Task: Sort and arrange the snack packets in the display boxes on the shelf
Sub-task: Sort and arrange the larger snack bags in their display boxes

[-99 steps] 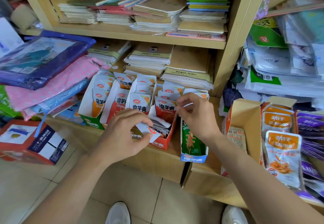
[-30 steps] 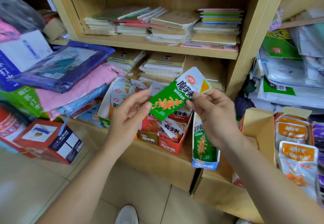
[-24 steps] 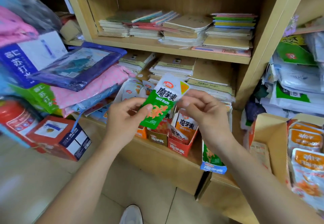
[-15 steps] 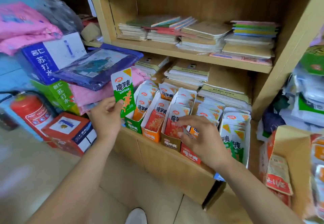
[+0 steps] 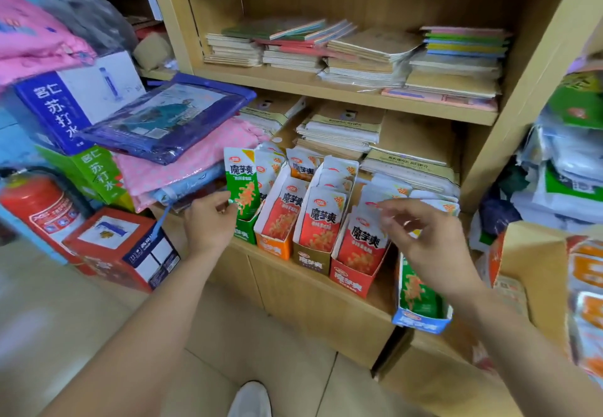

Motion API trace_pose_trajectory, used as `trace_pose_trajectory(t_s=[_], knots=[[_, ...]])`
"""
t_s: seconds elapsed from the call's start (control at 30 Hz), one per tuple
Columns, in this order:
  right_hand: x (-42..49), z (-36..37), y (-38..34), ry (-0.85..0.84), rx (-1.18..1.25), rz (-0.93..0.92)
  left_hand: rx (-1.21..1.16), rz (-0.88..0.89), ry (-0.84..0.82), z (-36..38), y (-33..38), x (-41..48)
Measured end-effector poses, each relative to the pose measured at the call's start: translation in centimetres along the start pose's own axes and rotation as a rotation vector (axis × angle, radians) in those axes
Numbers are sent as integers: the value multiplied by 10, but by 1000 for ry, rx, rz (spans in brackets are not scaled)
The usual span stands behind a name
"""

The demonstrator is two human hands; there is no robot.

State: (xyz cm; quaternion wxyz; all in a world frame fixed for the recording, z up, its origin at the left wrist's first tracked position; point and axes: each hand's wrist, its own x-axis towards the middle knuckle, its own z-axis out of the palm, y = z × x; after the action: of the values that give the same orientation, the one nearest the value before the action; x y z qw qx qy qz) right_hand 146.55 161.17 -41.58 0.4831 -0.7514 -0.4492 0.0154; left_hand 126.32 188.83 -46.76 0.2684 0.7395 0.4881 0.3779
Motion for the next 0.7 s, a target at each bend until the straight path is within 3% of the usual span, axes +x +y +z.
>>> trace_pose_trajectory(t_s=[0.1, 0.2, 0.3, 0.43, 0.6, 0.7], knots=[[1, -26, 20, 29, -271, 33, 115, 43, -42, -3, 4, -8], [-4, -44, 40, -89, -474, 53, 141, 68, -35, -1, 18, -19], [-12, -52, 46, -235, -691, 121, 106, 204, -74, 10, 46, -40], [-19, -43, 40, -339, -908, 202, -46, 377, -300, 29, 80, -75], [-25, -23, 44, -356, -864, 286, 26, 694, -489, 46, 101, -109], [-27, -26, 48, -154, -615, 355, 27, 760, -481, 57, 112, -119]])
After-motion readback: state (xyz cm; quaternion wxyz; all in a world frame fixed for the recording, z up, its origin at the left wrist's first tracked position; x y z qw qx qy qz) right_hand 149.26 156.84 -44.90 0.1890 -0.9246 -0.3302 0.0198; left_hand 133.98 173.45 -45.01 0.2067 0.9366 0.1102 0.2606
